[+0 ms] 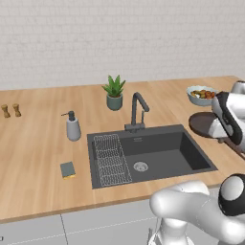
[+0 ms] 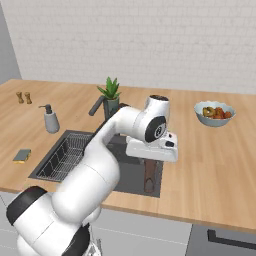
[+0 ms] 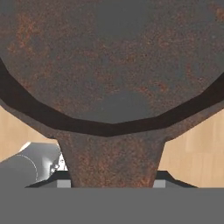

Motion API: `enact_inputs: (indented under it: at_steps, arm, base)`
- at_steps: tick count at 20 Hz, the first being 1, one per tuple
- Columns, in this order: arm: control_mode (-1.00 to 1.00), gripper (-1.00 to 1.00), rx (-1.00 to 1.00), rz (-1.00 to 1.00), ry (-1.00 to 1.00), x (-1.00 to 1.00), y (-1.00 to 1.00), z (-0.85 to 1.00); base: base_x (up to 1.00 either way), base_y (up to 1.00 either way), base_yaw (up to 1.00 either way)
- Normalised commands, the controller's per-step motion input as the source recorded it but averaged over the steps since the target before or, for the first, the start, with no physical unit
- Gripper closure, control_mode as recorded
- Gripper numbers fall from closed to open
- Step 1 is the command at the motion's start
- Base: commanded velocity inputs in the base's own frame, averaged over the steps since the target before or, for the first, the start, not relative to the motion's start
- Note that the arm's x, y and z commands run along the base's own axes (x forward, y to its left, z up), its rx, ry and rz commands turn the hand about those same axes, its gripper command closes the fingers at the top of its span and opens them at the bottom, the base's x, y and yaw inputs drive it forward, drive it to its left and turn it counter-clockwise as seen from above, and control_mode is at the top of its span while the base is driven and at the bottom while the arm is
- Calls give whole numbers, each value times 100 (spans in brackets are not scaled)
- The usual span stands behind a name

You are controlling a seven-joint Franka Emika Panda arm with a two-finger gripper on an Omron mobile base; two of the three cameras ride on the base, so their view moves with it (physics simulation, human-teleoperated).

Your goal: Pick the pan and sponge and place them into the sink. Then turn on the water.

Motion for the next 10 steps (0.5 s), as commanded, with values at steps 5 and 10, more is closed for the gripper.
enact_inputs:
  at_steps: [5,10]
  arm:
    - [-100,100,-1,26,2,-1,33,6]
    - [-100,100,0,34,1,0,42,0]
  base:
    - [0,0,0]
    - [0,0,0]
